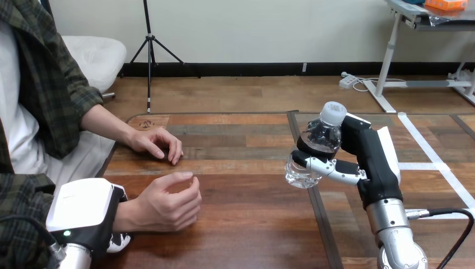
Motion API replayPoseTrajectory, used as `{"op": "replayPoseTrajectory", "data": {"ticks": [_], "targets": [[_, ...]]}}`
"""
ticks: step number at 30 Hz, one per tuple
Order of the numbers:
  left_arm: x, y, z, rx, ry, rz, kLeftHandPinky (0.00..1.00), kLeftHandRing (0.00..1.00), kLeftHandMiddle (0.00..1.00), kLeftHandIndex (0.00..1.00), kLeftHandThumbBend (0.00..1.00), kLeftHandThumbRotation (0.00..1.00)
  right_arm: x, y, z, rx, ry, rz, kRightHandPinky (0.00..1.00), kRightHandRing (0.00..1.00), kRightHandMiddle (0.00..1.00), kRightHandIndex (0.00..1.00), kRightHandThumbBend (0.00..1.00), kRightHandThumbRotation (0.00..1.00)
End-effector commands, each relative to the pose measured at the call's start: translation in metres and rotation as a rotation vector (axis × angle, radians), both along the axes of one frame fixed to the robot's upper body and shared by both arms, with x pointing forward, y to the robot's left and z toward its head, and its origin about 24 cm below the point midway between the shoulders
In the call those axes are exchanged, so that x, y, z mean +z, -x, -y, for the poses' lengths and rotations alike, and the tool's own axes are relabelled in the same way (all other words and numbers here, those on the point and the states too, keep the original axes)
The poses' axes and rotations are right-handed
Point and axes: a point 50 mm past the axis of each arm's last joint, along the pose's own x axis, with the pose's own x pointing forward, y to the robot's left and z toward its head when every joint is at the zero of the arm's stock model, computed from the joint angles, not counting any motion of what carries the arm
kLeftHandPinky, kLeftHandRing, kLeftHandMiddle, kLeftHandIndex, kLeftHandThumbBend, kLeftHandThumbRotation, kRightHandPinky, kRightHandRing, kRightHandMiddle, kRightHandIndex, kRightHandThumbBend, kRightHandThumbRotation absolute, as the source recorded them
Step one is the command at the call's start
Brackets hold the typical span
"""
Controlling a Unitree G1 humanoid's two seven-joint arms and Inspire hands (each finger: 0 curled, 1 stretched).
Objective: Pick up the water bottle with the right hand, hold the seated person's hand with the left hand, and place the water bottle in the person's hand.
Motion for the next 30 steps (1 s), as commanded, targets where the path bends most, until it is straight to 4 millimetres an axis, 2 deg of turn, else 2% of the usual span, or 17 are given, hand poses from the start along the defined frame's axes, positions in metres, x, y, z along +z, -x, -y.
{"op": "replayPoseTrajectory", "data": {"ticks": [1,30], "targets": [[0.0042,-0.0074,0.0104,-0.041,0.020,0.018,0.46,0.47,0.49,0.49,0.78,0.00,0.0352,-0.0197,0.0002,0.003,-0.004,0.143,0.40,0.44,0.51,0.53,0.73,0.00],[0.0087,-0.0057,0.0172,-0.086,0.081,0.070,0.42,0.43,0.46,0.45,0.79,0.00,0.0385,-0.0175,-0.0045,0.029,-0.013,0.178,0.40,0.45,0.51,0.54,0.72,0.00]]}}
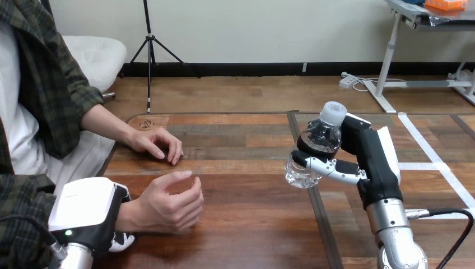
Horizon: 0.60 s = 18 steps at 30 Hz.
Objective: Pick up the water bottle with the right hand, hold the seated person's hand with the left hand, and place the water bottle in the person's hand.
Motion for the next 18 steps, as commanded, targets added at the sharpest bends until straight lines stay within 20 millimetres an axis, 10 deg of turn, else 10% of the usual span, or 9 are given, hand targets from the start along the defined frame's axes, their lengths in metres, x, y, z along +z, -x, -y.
{"op": "replayPoseTrajectory", "data": {"ticks": [1,18], "targets": [[0.009,-0.005,0.016,-0.069,0.061,0.065,0.42,0.43,0.46,0.45,0.79,0.00,0.039,-0.017,-0.005,0.028,-0.011,0.179,0.40,0.44,0.51,0.54,0.72,0.00],[0.019,-0.002,0.030,-0.163,0.112,0.203,0.37,0.38,0.41,0.40,0.81,0.00,0.044,-0.017,-0.010,0.043,-0.022,0.200,0.44,0.45,0.50,0.54,0.72,0.00]]}}
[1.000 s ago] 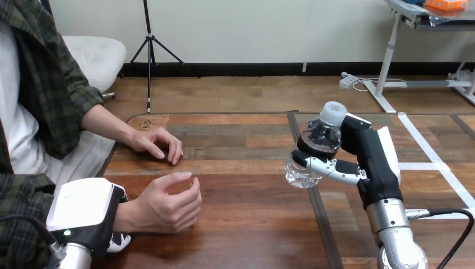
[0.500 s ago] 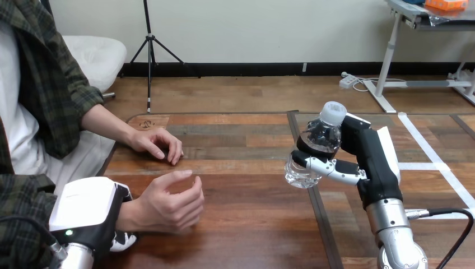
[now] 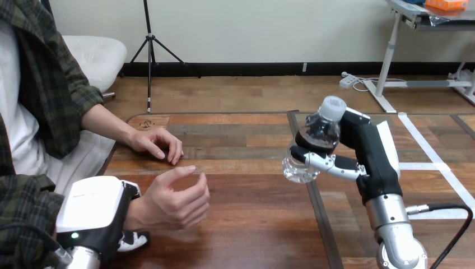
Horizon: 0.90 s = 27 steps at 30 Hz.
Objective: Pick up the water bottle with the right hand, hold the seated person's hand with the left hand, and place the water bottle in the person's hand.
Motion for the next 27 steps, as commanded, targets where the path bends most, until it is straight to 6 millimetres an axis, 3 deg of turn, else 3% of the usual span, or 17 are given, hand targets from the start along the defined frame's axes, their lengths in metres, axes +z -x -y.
{"op": "replayPoseTrajectory", "data": {"ticks": [1,27], "targets": [[0.019,-0.007,0.022,-0.107,0.059,0.144,0.37,0.38,0.41,0.39,0.81,0.00,0.036,-0.015,-0.007,0.025,-0.017,0.165,0.44,0.45,0.50,0.54,0.72,0.00],[0.030,-0.006,0.035,-0.177,0.077,0.225,0.32,0.34,0.37,0.36,0.83,0.00,0.036,-0.015,-0.009,0.032,-0.017,0.163,0.42,0.44,0.49,0.54,0.72,0.00]]}}
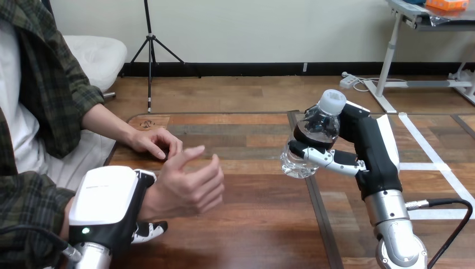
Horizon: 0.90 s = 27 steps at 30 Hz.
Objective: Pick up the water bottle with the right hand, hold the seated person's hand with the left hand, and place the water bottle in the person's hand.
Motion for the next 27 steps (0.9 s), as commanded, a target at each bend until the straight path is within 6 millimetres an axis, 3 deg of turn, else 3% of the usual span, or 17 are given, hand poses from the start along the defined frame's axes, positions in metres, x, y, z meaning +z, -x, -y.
{"op": "replayPoseTrajectory", "data": {"ticks": [1,27], "targets": [[0.020,-0.006,0.019,-0.082,0.026,0.102,0.32,0.34,0.37,0.36,0.83,0.00,0.029,-0.013,-0.006,0.017,-0.017,0.126,0.42,0.44,0.49,0.54,0.72,0.00],[0.027,-0.009,0.033,-0.128,0.072,0.132,0.31,0.33,0.36,0.35,0.82,0.00,0.030,-0.013,-0.008,0.025,-0.022,0.132,0.42,0.44,0.49,0.54,0.71,0.00]]}}
